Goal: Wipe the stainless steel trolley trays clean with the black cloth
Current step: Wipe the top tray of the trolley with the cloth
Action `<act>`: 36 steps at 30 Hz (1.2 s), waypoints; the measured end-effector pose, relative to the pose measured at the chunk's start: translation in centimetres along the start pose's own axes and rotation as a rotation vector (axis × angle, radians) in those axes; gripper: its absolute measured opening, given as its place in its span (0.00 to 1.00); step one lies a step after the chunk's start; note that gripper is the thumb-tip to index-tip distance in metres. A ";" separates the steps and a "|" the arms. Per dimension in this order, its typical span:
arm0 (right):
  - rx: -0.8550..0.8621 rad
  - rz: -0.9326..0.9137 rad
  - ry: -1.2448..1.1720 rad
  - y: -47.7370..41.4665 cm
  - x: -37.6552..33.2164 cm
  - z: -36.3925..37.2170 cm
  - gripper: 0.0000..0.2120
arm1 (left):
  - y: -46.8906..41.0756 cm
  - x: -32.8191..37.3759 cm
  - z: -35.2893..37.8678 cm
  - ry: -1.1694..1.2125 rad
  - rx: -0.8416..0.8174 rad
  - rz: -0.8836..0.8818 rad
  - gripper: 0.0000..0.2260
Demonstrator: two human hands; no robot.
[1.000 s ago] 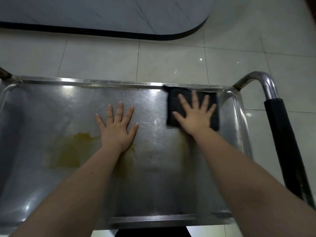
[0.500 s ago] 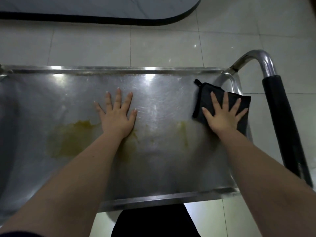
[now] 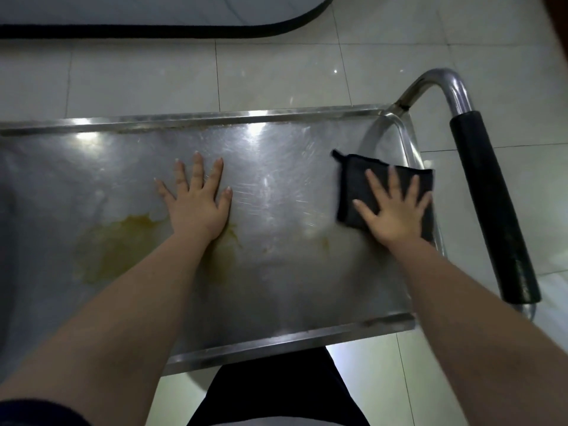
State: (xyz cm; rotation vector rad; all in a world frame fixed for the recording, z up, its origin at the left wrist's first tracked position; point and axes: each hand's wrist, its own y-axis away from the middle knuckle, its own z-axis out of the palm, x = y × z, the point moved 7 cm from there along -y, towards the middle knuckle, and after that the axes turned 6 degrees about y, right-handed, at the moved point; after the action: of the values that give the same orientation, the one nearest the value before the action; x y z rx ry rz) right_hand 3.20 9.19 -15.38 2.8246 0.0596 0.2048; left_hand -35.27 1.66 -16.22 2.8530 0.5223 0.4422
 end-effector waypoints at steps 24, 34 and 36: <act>0.015 -0.112 0.035 7.7 -5.2 1.5 0.36 | 0.0 0.4 -0.1 -0.018 0.010 0.008 0.26; 0.162 -0.402 0.006 13.0 -11.0 2.2 0.35 | 0.2 0.5 -0.2 -0.008 0.012 0.025 0.26; 0.087 -0.154 0.036 10.9 -3.1 2.8 0.36 | 0.4 0.7 -0.2 -0.016 0.008 0.035 0.26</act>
State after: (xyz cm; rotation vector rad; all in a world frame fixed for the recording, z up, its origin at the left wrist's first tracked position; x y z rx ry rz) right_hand 0.80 -2.23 -15.10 2.8860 0.2996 0.2227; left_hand -34.61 1.62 -15.72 2.8747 0.4735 0.4239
